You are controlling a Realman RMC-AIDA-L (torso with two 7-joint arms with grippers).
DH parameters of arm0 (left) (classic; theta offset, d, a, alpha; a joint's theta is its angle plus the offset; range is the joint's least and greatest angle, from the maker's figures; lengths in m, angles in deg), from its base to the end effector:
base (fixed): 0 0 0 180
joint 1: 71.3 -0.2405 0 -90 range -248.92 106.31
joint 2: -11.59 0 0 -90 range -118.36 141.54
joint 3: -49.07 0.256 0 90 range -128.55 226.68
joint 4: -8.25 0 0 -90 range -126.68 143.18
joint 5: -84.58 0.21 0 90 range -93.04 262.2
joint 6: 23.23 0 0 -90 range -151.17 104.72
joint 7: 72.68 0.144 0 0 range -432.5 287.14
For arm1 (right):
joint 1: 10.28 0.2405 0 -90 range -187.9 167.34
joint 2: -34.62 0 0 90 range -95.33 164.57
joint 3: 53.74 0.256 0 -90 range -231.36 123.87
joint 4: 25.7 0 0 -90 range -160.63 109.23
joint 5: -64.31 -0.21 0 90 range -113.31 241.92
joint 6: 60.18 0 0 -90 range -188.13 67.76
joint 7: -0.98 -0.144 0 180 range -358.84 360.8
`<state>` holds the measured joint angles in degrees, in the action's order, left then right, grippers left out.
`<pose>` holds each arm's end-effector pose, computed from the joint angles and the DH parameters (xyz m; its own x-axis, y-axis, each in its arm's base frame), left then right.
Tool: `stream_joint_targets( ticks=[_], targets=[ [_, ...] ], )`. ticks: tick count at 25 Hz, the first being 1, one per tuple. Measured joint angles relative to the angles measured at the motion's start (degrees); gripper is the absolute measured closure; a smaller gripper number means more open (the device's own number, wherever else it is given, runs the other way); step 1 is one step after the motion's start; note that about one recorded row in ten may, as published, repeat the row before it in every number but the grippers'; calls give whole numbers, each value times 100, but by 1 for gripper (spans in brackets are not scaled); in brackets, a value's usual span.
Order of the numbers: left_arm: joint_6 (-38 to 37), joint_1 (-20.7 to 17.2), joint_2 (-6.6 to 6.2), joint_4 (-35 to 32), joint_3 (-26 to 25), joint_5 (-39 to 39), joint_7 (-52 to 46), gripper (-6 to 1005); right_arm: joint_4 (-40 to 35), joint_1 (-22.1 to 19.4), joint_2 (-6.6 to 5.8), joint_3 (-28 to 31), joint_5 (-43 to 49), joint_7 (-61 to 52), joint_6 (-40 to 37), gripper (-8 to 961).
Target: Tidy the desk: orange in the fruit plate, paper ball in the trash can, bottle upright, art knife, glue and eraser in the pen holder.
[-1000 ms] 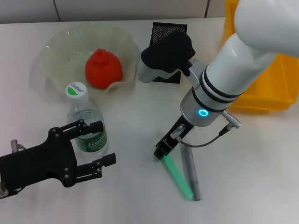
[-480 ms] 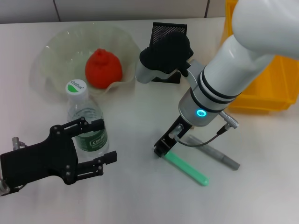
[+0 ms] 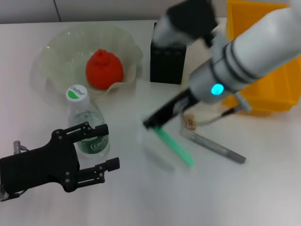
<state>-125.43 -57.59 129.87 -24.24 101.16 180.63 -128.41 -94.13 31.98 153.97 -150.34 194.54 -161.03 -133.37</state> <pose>-0.2923 0.2280 -0.0082 0.7256 0.1347 0.6748 0.3008 -0.9441 -0.1351 0.1056 0.3498 -0.0822 0.7379 -0.6716 0.0665 -0.6436 -0.7300 -0.2300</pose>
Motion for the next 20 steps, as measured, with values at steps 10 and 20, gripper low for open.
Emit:
stream_joint_targets(
  ticks=[10, 20],
  targets=[
    [-19, -22, -9, 15, 2, 17, -152, 207, -1312, -1227, 3, 1718, -1071, 2037, 1028, 773],
    [1, -87, 16, 47, 12, 115, -132, 211, 1343, -1242, 9, 2065, -6171, 8178, 1973, 772]
  ],
)
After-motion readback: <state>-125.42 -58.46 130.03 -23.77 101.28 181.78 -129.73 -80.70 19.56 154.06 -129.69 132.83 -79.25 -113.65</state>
